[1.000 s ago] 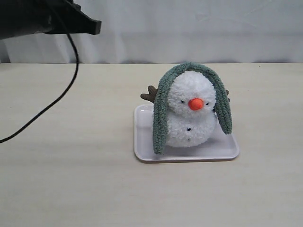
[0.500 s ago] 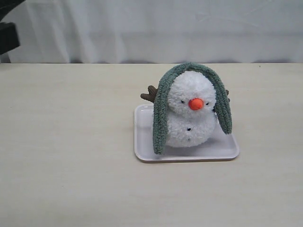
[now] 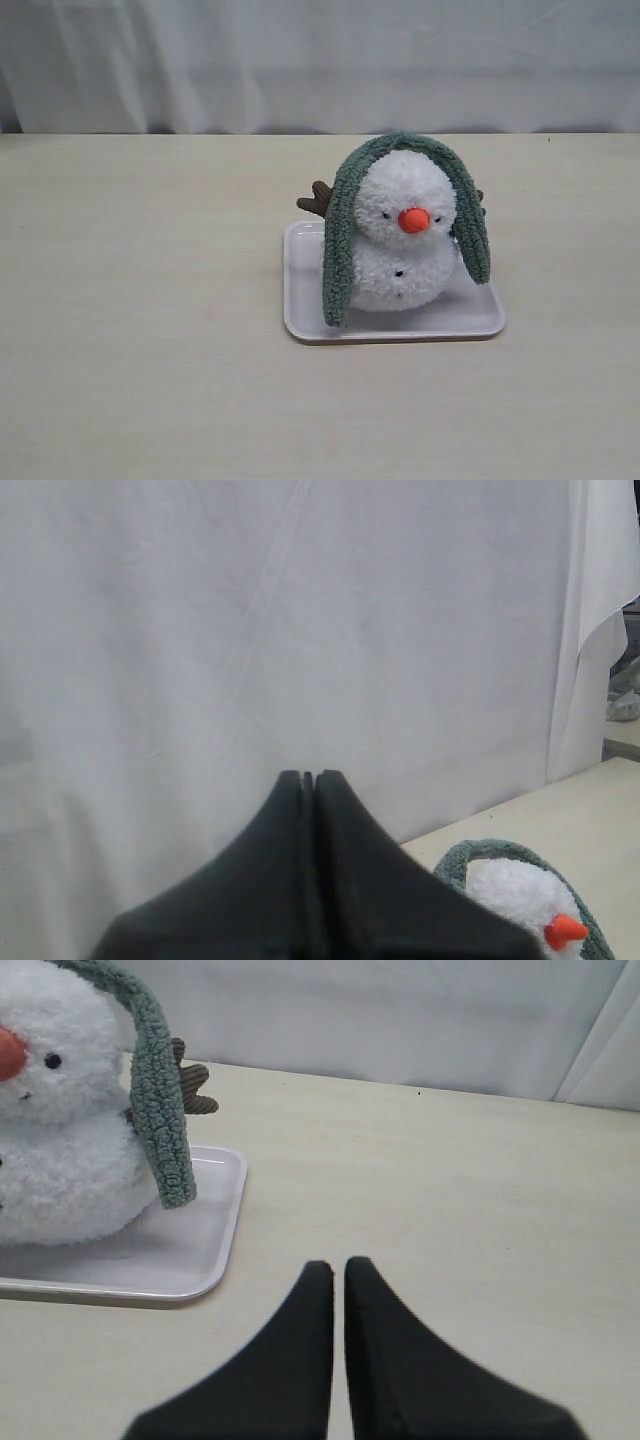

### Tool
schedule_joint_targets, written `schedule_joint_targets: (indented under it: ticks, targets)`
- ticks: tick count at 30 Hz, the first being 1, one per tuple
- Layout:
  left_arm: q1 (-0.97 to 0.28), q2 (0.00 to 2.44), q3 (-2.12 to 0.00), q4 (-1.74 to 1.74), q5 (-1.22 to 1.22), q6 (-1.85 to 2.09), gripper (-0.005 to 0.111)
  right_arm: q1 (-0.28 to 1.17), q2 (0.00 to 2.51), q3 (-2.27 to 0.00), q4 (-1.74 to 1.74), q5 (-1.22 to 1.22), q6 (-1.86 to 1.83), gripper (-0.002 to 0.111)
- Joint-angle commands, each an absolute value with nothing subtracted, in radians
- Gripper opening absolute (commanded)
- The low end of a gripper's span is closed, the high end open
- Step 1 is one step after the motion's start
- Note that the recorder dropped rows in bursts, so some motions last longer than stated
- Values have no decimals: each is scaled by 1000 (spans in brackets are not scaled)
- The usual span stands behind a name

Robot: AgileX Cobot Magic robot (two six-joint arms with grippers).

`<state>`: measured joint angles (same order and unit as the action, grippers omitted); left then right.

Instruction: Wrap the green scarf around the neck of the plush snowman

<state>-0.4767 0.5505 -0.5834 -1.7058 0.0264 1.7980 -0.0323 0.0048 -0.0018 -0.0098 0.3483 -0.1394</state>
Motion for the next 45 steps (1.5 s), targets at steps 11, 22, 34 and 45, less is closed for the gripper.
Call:
schedule_joint_targets:
  ticks: [11, 22, 34, 45]
  targets:
    - [-475, 542, -579, -1713, 17, 1790, 0, -32, 0, 0, -8, 339, -143, 4]
    - [-475, 446, -571, -710, 41, 1790, 0, -32, 0, 0, -8, 339, -143, 4]
    - [-361, 348, -571, -16, 50, 1790, 0, -32, 0, 0, -8, 339, -143, 4]
    - [-103, 187, -571, -11, 50, 1790, 0, -32, 0, 0, -8, 339, -143, 4]
